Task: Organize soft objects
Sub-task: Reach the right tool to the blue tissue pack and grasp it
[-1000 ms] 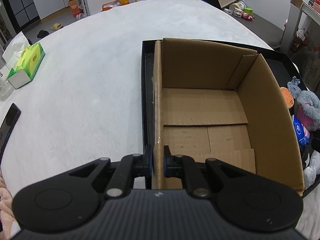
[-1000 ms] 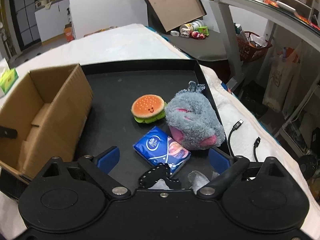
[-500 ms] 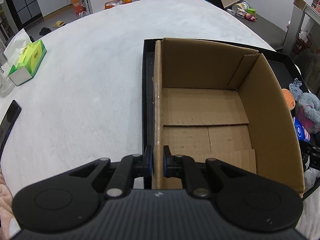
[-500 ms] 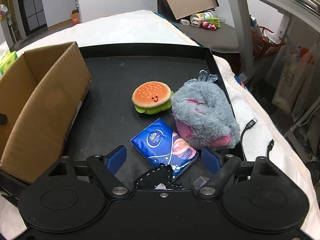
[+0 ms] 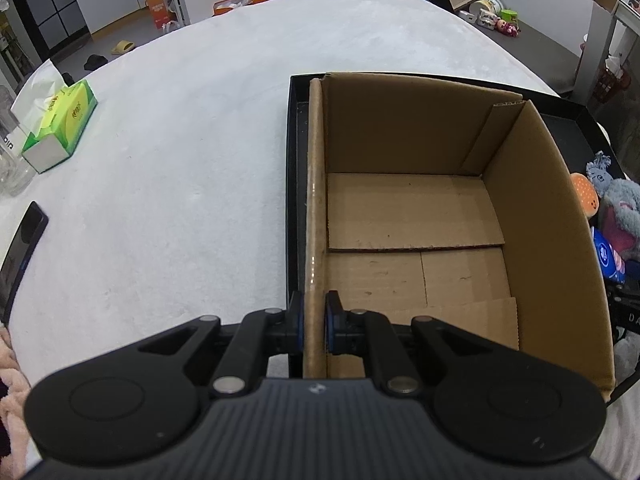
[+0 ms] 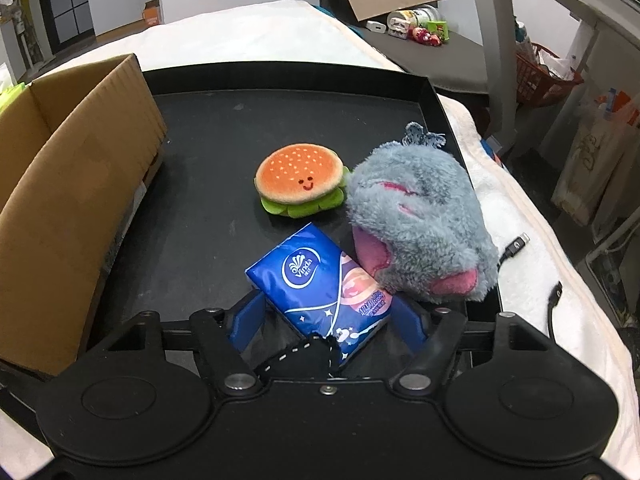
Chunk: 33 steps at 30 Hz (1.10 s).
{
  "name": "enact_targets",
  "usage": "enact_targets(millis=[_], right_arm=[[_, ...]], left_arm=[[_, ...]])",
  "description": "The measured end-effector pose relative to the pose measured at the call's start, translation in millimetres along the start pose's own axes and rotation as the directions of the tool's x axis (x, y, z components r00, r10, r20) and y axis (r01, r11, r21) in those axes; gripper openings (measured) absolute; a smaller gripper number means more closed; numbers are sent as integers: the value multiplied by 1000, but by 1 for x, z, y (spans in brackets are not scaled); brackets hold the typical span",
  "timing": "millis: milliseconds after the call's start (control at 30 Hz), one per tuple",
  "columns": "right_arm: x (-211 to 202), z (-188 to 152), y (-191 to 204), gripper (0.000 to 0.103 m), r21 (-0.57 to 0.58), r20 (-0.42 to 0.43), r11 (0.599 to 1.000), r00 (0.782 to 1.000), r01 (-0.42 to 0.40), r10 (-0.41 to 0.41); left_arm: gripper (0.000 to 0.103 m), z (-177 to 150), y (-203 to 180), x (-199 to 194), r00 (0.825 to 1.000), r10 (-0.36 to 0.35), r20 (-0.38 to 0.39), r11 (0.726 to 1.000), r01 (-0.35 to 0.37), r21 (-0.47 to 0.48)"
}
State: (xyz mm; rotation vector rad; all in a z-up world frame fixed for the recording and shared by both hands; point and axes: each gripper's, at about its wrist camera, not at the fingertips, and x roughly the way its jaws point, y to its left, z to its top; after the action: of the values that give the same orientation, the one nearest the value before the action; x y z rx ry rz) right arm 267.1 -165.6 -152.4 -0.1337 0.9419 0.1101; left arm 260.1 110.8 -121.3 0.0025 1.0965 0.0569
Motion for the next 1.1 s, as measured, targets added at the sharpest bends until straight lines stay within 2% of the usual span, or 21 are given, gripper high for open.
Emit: enact_targets(millis=[367,633,1100], right_arm=[[-2,0,5,57,-21,24,1000,1000,3,-3],[-6,-1,7,45,-21,45,1000,999,5,-4],[-17,-7,10,38,-21,31,999,999,-28,28]], left_arm=[[8,-2,6,0,1000,-25,9,1000,25,-10],[8,-1,7,0,999,-32,6,999,32,-19],[8,-1,9,0,999,-41,7,999,41,-23]])
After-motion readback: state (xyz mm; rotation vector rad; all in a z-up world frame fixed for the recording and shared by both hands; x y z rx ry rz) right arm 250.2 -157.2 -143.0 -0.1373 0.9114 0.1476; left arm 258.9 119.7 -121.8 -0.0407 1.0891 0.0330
